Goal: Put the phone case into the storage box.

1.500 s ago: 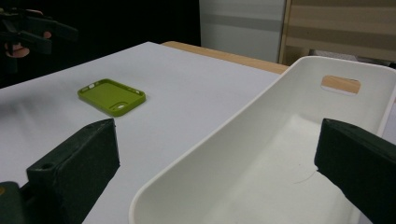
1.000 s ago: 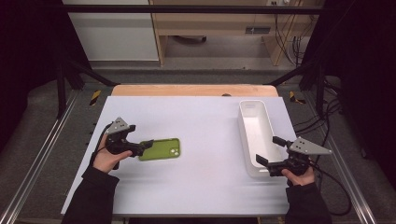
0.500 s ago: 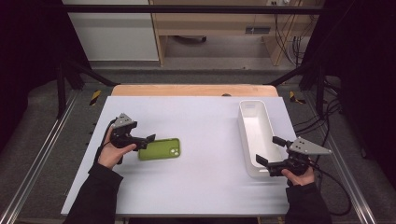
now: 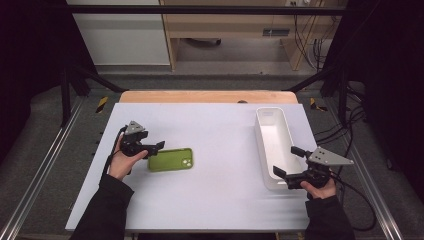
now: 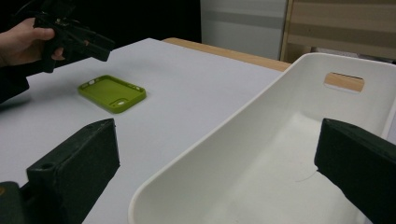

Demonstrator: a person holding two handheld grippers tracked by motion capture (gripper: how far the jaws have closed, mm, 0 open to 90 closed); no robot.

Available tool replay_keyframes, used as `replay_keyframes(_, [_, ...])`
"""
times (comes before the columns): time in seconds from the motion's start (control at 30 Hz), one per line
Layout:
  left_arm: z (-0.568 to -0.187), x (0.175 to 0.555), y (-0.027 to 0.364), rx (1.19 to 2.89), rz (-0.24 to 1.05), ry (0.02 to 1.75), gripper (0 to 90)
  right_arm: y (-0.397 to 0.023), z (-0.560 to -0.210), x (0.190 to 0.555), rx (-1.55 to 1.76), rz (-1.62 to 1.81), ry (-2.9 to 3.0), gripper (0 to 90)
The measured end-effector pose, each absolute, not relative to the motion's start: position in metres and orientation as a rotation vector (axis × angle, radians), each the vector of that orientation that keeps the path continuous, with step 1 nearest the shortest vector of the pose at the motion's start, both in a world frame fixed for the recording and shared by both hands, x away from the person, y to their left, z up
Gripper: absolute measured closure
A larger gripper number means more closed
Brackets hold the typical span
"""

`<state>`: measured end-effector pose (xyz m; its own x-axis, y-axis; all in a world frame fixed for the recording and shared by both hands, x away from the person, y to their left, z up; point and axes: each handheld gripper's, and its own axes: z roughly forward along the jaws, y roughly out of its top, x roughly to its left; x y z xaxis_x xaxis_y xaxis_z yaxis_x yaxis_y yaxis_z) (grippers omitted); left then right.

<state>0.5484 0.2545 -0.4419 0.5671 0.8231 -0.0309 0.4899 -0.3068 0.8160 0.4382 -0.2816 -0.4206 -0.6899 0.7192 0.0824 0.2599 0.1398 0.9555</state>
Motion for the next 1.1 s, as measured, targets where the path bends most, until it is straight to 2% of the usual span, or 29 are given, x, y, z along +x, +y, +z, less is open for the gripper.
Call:
replay_keyframes(0.03, [-0.443,0.549,0.255,1.969,0.497,1.061,26.1,-0.282,-0.421,0.438,0.939,1.569,2.028,0.6])
replay_keyframes(0.07, [-0.443,0.550,0.256,1.966,0.487,1.068,26.1,-0.282,-0.421,0.438,0.939,1.569,2.028,0.6])
replay_keyframes(0.1, [-0.444,0.550,0.256,1.964,0.484,1.073,32.2,-0.282,-0.421,0.438,0.939,1.568,2.029,0.6])
replay_keyframes(0.13, [-0.444,0.551,0.256,1.965,0.482,1.075,32.2,-0.282,-0.421,0.438,0.939,1.568,2.029,0.6])
replay_keyframes(0.63, [-0.453,0.554,0.256,2.029,0.481,1.141,68.5,-0.282,-0.420,0.438,0.939,1.573,2.026,0.6])
replay_keyframes(1.1, [-0.461,0.557,0.255,2.082,0.469,1.192,89.6,-0.282,-0.420,0.438,0.933,1.573,2.025,0.6])
